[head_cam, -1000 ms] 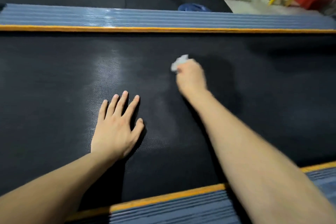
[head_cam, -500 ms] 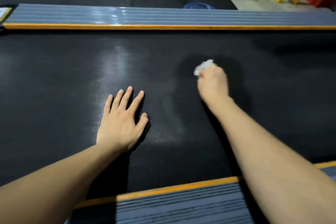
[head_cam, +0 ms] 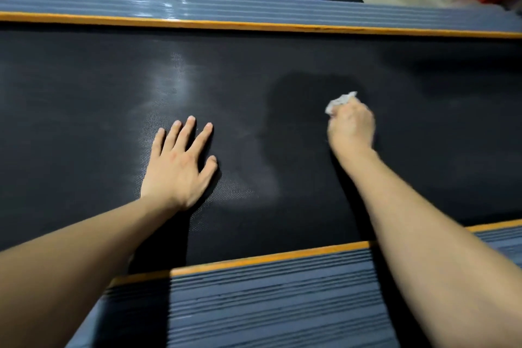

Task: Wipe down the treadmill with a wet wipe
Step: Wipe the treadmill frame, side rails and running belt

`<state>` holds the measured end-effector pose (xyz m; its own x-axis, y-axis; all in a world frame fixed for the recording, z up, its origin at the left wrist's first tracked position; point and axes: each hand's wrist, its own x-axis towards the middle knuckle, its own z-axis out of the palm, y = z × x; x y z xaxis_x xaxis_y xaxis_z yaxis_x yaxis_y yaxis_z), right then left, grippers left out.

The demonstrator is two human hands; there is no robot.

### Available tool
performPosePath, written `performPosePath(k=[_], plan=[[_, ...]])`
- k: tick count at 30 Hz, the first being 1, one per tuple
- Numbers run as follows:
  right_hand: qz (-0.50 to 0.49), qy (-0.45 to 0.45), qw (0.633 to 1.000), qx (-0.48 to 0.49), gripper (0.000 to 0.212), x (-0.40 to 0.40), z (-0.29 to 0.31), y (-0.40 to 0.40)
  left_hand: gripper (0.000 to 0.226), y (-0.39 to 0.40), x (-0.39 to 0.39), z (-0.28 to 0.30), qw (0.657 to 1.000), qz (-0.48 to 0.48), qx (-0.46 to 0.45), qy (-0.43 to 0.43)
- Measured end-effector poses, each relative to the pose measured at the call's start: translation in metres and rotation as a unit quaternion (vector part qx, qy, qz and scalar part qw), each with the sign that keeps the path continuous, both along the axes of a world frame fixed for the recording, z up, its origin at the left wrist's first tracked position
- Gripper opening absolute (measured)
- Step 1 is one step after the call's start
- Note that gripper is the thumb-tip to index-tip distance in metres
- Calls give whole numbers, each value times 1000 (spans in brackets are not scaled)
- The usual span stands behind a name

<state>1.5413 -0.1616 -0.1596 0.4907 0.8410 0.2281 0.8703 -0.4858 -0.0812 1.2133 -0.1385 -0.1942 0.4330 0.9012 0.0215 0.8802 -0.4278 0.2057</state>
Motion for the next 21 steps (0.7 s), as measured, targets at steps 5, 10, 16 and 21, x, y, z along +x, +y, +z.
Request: performPosePath(k=[5,10,16,21], plan=[[218,83,972,5,20,-158,-2,-5,69,-5,-4,8,999,1,30,-44],[163,41,985,-30,16,-83,10,-25,60,-26,-19,30,996,-84,16,-18],[-32,1,999,-10,30,-3,5,-61,71,-74,-43,29,989,-135,-14,58],[206,59,976,-42,37,-168,13,-53,90,-70,-46,27,992,-104,-72,29]])
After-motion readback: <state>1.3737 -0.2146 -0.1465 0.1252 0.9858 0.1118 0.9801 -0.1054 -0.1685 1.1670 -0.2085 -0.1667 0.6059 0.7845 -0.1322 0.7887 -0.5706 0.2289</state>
